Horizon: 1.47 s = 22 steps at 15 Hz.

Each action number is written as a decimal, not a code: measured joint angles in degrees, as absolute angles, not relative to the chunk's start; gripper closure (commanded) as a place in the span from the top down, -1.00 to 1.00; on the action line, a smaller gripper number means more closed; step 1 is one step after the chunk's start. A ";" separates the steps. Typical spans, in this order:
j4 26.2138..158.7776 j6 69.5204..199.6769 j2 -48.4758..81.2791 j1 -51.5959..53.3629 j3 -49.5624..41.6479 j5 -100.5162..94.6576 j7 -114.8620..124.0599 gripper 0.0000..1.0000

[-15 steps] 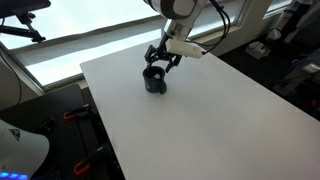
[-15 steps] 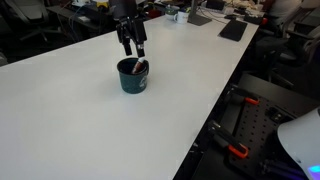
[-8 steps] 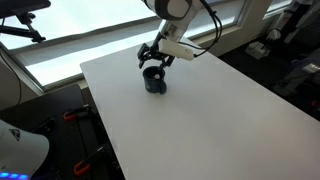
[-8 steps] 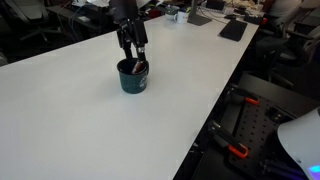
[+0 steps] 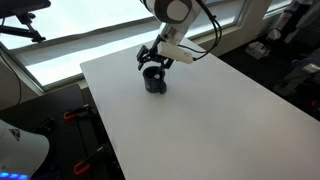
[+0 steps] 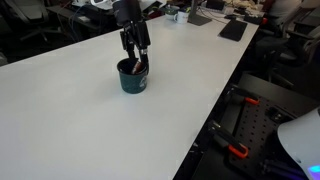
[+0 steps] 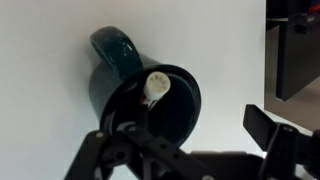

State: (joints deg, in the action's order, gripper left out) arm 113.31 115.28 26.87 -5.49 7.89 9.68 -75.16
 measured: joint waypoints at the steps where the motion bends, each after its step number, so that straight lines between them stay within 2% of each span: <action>1: 113.32 115.28 26.87 -5.49 7.77 9.67 -75.16 0.64; 2: 113.32 115.28 26.87 -5.49 7.69 9.67 -75.16 0.57; 4: 113.34 115.28 26.87 -5.50 7.65 9.67 -75.16 0.95; 5: 113.38 115.28 26.88 -5.50 7.65 9.67 -75.14 0.98; 15: 114.37 115.28 26.88 -5.51 7.62 9.67 -75.12 1.00; 16: 114.52 115.28 26.88 -5.51 7.62 9.67 -75.12 0.90; 17: 114.68 115.28 26.88 -5.53 7.62 9.67 -75.12 0.66; 19: 114.85 115.28 26.89 -5.57 7.61 9.67 -75.11 0.69; 20: 114.92 115.28 26.90 -5.59 7.61 9.67 -75.11 0.58; 21: 114.99 115.28 26.90 -5.62 7.60 9.67 -75.11 0.60; 22: 115.04 115.28 26.90 -5.64 7.60 9.67 -75.11 0.39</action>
